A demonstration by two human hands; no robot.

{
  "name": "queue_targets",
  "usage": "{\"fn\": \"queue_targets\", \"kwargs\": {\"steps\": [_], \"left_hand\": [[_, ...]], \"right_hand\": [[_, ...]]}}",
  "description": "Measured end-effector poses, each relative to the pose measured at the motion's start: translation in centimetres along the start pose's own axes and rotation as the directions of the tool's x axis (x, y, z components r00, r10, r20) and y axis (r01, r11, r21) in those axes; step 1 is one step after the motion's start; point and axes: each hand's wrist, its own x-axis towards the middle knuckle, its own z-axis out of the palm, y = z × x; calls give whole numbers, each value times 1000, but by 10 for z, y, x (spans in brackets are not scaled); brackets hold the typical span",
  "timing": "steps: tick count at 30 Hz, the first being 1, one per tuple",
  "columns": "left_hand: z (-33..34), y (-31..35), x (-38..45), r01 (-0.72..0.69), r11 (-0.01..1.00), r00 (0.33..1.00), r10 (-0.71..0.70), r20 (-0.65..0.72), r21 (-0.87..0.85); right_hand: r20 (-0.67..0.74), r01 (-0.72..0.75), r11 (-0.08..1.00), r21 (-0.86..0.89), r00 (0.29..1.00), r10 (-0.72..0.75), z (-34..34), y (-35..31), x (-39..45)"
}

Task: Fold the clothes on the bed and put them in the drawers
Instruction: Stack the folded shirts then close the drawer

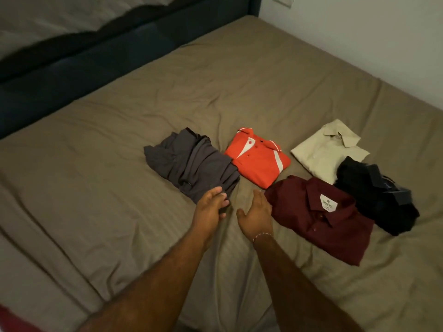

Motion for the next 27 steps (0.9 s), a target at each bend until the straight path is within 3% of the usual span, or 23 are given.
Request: {"fn": "queue_targets", "kwargs": {"steps": [3,6,11,13,17,22,27], "left_hand": [[-5,2,21,21,1000,999,-22,-42,-15],[-17,7,44,37,999,991,-39,-124,-24],[-58,8,94,37,999,958,-32,-287,15],[-71,7,113,76,997,941,-83,-329,-34],[-85,-7,150,105,985,914,-151,-378,-140],[-91,-12,163,63,944,931,-172,-321,-325],[-87,3,143,76,791,987,-146,-67,-607]], "right_hand": [[20,-188,931,313,981,192,13,-10,20],[253,-414,561,717,904,344,32,-31,37],[379,-460,188,868,857,348,68,-55,67],[402,-459,108,882,852,336,79,-59,80],[361,-406,107,908,885,293,99,-63,104],[153,-221,315,923,962,228,118,-72,111],[109,-135,289,948,989,103,88,-63,72]]}}
